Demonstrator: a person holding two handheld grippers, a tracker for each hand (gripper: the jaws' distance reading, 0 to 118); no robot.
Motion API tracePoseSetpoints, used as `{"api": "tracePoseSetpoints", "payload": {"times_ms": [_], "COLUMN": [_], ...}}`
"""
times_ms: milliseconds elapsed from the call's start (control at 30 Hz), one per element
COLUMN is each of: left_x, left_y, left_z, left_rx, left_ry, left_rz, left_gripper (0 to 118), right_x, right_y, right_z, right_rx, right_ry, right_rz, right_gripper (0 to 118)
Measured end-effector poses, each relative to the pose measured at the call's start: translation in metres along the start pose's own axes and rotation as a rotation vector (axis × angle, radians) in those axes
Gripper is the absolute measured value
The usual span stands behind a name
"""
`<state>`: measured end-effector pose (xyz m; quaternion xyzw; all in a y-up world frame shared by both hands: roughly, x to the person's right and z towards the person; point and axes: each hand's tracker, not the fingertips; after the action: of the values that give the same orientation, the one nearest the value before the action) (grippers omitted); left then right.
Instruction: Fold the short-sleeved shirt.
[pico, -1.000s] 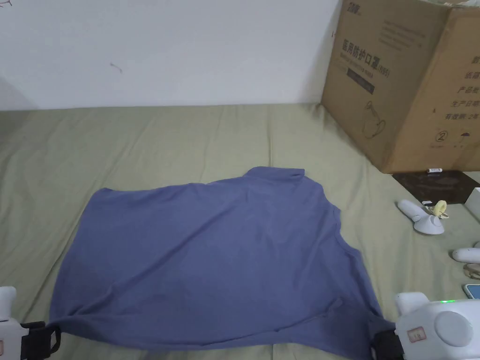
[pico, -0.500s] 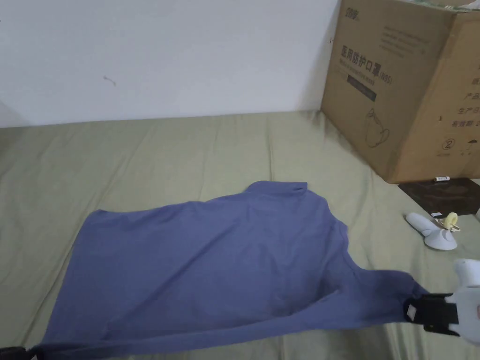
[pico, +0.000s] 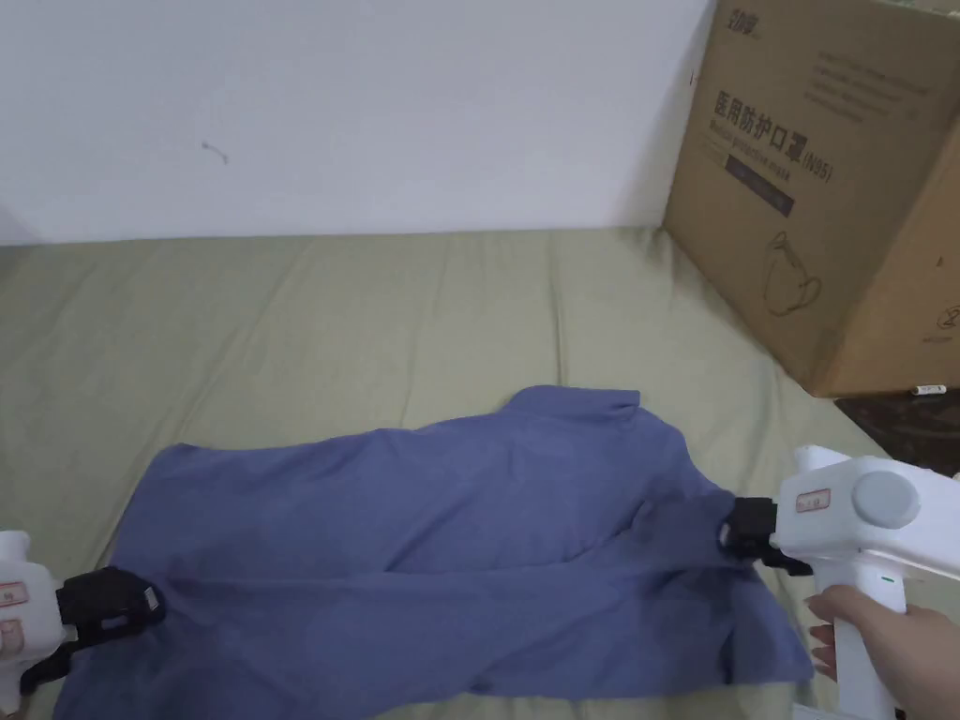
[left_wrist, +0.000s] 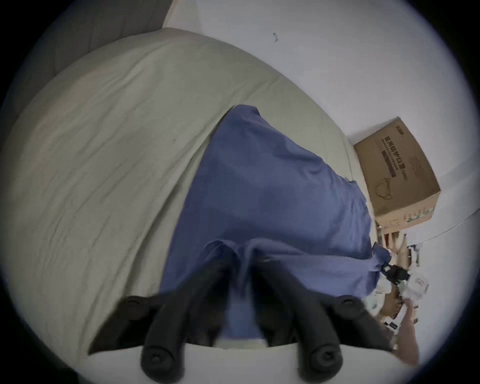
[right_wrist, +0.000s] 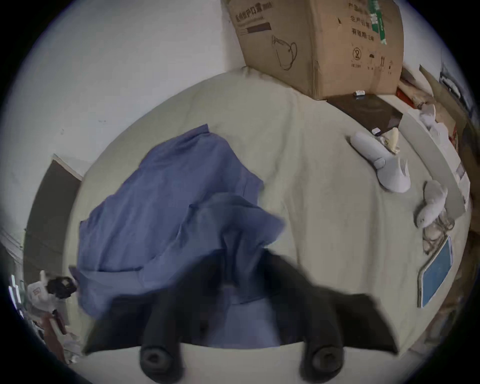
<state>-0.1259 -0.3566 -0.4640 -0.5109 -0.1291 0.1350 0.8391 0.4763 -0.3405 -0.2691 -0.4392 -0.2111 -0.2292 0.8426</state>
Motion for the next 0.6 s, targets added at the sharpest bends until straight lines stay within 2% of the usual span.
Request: {"api": "tracePoseSetpoints", "payload": {"times_ms": [33, 67, 200, 367, 433, 467, 500, 533, 567, 600], "left_x": [0.001, 0.001, 0.010, 0.044, 0.052, 0.056, 0.059, 0.060, 0.064, 0.067], "left_y": [-0.005, -0.006, -0.020, -0.055, -0.070, -0.079, -0.086, -0.092, -0.096, -0.101], "left_z": [0.004, 0.011, 0.045, 0.098, 0.111, 0.117, 0.121, 0.122, 0.121, 0.123], "left_rx": [0.009, 0.051, 0.134, 0.305, 0.328, 0.341, 0.345, 0.334, 0.312, 0.324], "left_ry": [-0.026, -0.044, -0.102, -0.038, -0.071, -0.110, -0.141, -0.167, -0.171, -0.142], "left_rz": [0.001, -0.006, -0.060, -0.228, -0.256, -0.273, -0.284, -0.290, -0.289, -0.294], "left_gripper": [103, 103, 103, 102, 101, 95, 80, 42, 3, 0], "right_x": [0.002, 0.002, -0.004, -0.028, -0.038, -0.042, -0.046, -0.050, -0.056, -0.057], "right_y": [-0.001, -0.004, -0.020, -0.053, -0.070, -0.079, -0.086, -0.091, -0.100, -0.102], "right_z": [-0.008, -0.007, 0.028, 0.092, 0.116, 0.127, 0.134, 0.139, 0.141, 0.143], "right_rx": [0.003, 0.012, 0.092, 0.261, 0.346, 0.405, 0.423, 0.425, 0.378, 0.400], "right_ry": [0.015, 0.025, 0.050, 0.103, 0.179, 0.220, 0.260, 0.280, 0.268, 0.272], "right_rz": [0.003, -0.001, 0.008, 0.138, 0.176, 0.178, 0.183, 0.182, 0.172, 0.138], "right_gripper": [109, 112, 112, 110, 109, 103, 84, 27, 0, 0]}}
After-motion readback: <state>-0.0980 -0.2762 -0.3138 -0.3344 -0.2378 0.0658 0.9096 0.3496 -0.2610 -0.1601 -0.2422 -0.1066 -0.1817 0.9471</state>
